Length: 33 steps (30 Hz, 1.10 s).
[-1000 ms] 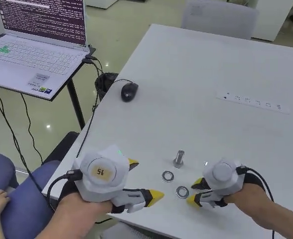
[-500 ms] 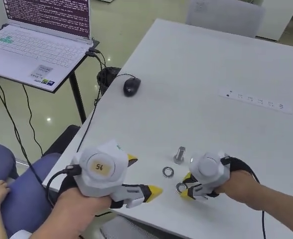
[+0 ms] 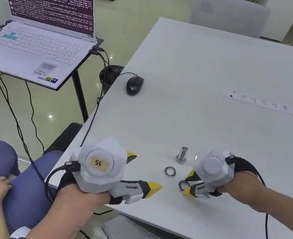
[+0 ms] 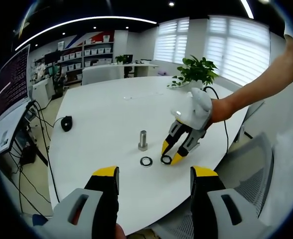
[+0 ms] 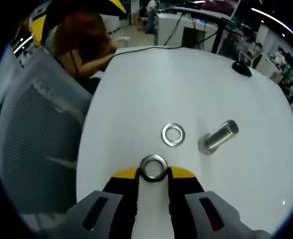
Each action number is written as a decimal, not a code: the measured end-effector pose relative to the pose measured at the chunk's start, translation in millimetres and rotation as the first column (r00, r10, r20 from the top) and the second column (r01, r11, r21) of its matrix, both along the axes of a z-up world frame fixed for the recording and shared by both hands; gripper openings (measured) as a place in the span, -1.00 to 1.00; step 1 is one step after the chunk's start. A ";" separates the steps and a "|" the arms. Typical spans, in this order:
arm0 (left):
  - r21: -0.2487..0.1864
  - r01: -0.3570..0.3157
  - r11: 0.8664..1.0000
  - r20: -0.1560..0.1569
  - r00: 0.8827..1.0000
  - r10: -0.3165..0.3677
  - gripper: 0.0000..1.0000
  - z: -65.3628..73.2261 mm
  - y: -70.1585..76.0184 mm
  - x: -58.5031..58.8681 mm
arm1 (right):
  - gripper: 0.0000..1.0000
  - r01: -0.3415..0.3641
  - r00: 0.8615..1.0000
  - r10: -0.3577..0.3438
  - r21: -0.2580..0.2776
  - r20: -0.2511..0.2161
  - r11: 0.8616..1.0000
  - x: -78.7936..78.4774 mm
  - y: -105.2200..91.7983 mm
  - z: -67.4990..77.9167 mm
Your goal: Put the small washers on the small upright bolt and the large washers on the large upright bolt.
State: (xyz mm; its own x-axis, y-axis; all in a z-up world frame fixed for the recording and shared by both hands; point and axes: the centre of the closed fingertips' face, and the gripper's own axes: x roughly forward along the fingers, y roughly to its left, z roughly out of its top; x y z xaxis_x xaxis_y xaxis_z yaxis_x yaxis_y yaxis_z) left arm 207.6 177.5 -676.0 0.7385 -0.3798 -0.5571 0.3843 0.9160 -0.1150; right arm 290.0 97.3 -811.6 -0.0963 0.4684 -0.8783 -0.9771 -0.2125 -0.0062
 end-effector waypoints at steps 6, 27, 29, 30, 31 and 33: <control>-0.005 0.001 1.000 0.002 1.000 -0.001 0.14 -0.2 0.3 1.2 | -0.54 0.042 0.999 -0.043 0.037 0.027 0.998 14.6 4.8 21.5; -0.013 0.003 1.000 0.010 1.000 -0.002 0.14 2.4 3.5 7.4 | -0.53 0.145 0.984 -0.155 0.113 0.082 0.983 70.2 45.3 59.4; -0.014 0.000 1.000 0.008 1.000 0.000 0.14 2.2 4.9 6.9 | -0.53 0.154 0.984 -0.162 0.106 0.075 0.982 71.7 46.1 56.7; -0.014 -0.001 1.000 0.007 1.000 0.001 0.14 1.8 5.3 6.6 | -0.53 0.157 0.984 -0.165 0.102 0.072 0.982 71.9 46.4 55.6; -0.012 -0.001 1.000 0.005 1.000 0.001 0.14 1.3 6.0 6.1 | -0.53 0.157 0.984 -0.165 0.100 0.073 0.982 71.7 46.4 55.4; -0.014 -0.006 1.000 0.004 1.000 0.006 0.14 0.7 7.1 5.4 | -0.53 0.161 0.983 -0.168 0.091 0.075 0.983 72.1 45.8 54.4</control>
